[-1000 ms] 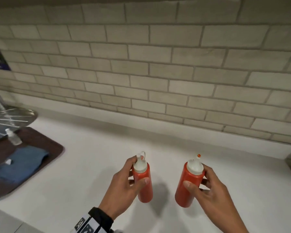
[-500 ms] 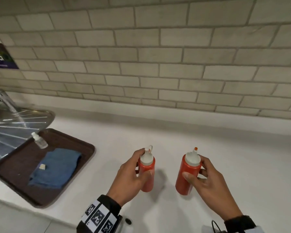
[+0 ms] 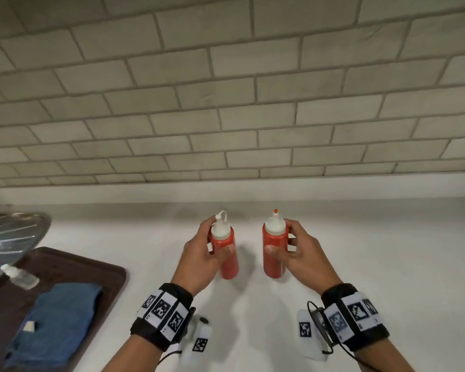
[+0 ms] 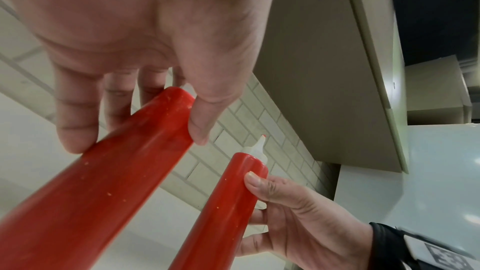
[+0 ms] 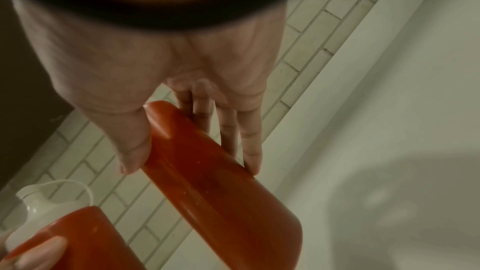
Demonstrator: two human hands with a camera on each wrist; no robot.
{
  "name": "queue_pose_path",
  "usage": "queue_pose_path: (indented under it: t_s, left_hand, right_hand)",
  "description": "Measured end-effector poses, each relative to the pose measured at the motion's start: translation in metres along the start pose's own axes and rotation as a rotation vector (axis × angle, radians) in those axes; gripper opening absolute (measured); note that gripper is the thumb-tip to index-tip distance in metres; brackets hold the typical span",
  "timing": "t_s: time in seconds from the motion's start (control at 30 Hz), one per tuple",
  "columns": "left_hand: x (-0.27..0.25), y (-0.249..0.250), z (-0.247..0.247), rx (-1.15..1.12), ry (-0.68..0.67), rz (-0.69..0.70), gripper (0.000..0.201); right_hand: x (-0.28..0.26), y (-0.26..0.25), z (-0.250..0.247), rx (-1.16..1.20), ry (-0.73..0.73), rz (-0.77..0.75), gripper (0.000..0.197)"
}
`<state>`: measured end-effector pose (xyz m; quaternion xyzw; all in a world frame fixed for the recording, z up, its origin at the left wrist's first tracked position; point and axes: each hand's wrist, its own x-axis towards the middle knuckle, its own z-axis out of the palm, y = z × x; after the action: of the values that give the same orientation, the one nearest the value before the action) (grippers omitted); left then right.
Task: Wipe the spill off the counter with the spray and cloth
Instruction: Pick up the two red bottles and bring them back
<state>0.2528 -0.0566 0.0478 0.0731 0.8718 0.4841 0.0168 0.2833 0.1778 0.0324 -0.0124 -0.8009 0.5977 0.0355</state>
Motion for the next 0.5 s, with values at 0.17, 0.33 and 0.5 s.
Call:
queue_pose_path:
  t_s: [0.17, 0.33, 0.5]
  left_hand:
    - [0.065, 0.002, 0.008, 0.022, 0.022, 0.006, 0.066]
    - [0.126, -0.004, 0.012, 0.067, 0.010, -0.024, 0.063]
    - [0.181, -0.010, 0.020, 0.086, -0.009, -0.065, 0.058]
  right_hand:
    - [0.053, 0.002, -0.001, -0.010, 0.042, -0.012, 0.052]
    - [0.112, 0.008, 0.010, -0.064, 0.104, 0.003, 0.053]
    - [0.167, 0.015, 0.025, -0.088, 0.131, 0.064, 0.056]
